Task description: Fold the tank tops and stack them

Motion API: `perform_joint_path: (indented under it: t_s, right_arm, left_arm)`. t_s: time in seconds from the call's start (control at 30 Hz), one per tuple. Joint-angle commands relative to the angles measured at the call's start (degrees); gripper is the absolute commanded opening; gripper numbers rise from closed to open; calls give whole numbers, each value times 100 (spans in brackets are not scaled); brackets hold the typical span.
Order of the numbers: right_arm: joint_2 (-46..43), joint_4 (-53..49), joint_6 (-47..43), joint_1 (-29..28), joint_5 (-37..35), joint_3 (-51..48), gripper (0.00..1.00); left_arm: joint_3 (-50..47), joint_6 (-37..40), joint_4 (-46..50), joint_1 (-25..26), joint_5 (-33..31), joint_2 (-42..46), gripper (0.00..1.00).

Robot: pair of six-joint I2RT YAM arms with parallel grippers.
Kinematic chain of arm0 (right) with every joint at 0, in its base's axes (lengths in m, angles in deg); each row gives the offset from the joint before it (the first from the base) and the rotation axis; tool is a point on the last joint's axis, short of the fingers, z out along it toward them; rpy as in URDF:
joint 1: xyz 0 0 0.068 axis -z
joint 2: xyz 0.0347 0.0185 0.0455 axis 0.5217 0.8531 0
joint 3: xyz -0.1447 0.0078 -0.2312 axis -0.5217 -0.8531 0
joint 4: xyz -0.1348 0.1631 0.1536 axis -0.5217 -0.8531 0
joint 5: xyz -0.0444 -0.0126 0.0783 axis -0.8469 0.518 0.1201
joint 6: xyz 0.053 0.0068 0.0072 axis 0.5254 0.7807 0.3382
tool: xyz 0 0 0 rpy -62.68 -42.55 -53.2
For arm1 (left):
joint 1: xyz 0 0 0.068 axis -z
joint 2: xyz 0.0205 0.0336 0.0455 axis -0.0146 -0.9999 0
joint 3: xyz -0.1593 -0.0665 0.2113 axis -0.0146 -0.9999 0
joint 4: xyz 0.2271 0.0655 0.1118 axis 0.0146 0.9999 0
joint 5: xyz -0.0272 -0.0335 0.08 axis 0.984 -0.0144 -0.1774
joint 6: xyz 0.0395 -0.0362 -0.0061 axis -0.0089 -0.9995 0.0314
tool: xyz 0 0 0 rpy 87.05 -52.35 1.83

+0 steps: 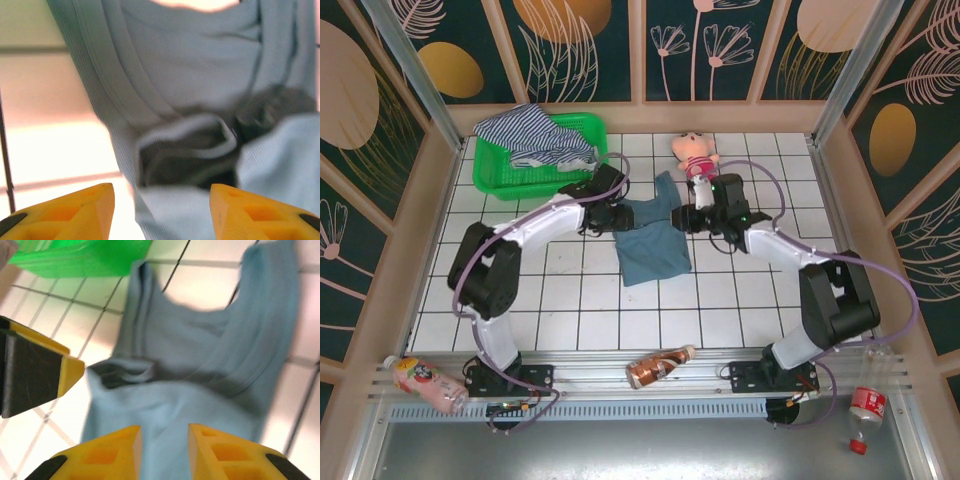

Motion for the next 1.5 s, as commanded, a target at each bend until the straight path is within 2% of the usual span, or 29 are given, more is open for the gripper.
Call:
perform_joint_path:
  t_s: [0.0,0.17,0.3,0.4,0.57,0.77,0.9,1.0,1.13,1.23,1.33,1.47]
  right_arm:
    - [14,439,1276,-222,628,-603,28]
    - [374,735,1361,-313,971,-874,22]
    - [691,685,1133,-283,858,-887,21]
    - [901,252,869,-245,519,-728,20]
    - [894,-298,511,-25,-217,-611,20]
    - [1033,-633,144,183,-648,-503,21]
    - [968,-862,35,238,-519,-377,20]
    - [429,-928,47,228,-507,-370,21]
    - [-207,-1105,161,37,-230,-444,21]
    - [-455,-792,623,-426,116,-700,21]
    - [-313,-275,908,-723,383,-1042,21]
    - [32,6,960,-565,360,-1229,21]
  left_arm:
    - [-443,-848,-348,336,892,400,51]
    - [-1235,-1367,-1209,643,1404,389,45]
    - [-1605,-1381,-1694,649,1500,277,42]
    - [-1611,-1188,-1667,654,1499,85,40]
    - [-1709,-763,-930,609,984,-49,35]
    - [-1730,-258,-271,456,533,-79,34]
    - [-1604,-161,-354,434,895,48,38]
    - [-1404,-237,-314,434,1147,213,41]
    - [-995,-255,99,434,1062,310,43]
    - [-808,-335,-97,428,1139,241,43]
    - [-520,-270,-308,374,923,-6,43]
    - [-221,-49,-614,114,532,-438,43]
